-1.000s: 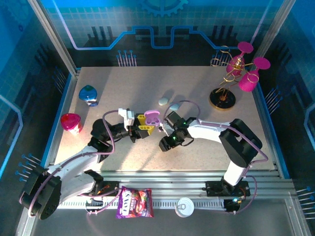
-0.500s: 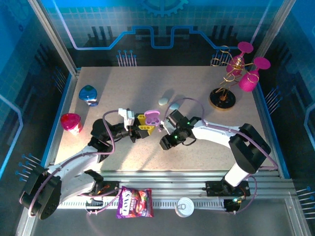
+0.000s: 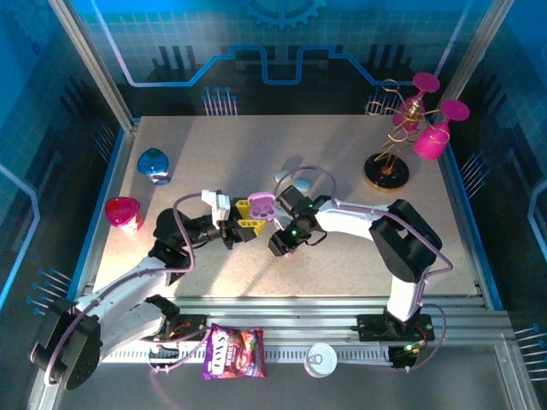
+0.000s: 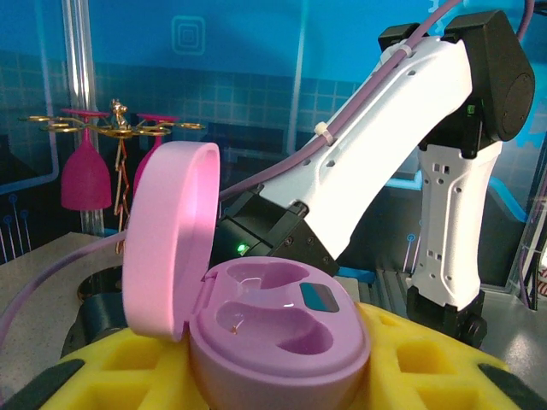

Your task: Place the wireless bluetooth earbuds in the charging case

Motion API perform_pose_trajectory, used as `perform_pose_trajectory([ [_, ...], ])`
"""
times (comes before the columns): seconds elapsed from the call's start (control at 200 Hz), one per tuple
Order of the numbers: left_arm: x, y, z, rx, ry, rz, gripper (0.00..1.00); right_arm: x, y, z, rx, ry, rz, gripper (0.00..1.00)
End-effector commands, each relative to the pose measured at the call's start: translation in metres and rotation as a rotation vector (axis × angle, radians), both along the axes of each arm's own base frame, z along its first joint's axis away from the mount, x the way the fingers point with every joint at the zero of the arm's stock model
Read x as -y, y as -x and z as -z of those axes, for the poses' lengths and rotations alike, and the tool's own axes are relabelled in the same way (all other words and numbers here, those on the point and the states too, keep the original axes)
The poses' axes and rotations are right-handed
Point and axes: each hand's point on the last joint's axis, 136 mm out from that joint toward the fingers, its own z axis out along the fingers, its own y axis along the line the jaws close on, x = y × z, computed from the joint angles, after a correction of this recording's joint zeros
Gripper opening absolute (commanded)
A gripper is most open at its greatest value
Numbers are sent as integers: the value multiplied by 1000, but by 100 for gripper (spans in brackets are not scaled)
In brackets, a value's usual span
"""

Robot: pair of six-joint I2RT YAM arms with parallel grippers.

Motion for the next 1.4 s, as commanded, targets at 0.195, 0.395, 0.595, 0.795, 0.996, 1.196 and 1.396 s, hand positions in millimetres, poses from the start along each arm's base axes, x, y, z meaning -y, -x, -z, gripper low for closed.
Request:
perform_pose_trajectory([
  [0.195,1,-4,-9,32,16,-7,29,22,28,8,-49,13,21,51],
  [0.395,1,-3,-11,34,18,-6,29,30,33,3,-48,17,53,50],
  [0.595,2,-3,-10,31,15,-3,29,40,37,-1,-37,47,79,50],
  [0.795,3,-4,-10,34,14,-3,29,46,18,-13,8,111,202,51],
  [0.996,-1,-1,-12,47,18,-19,29,47,14,-17,-1,220,359,45],
  [1.196,-4,3,-17,69,29,-27,29,43,22,-11,-24,402,404,35],
  [1.396,-5,4,-16,71,23,-32,29,33,28,2,-56,457,370,33],
])
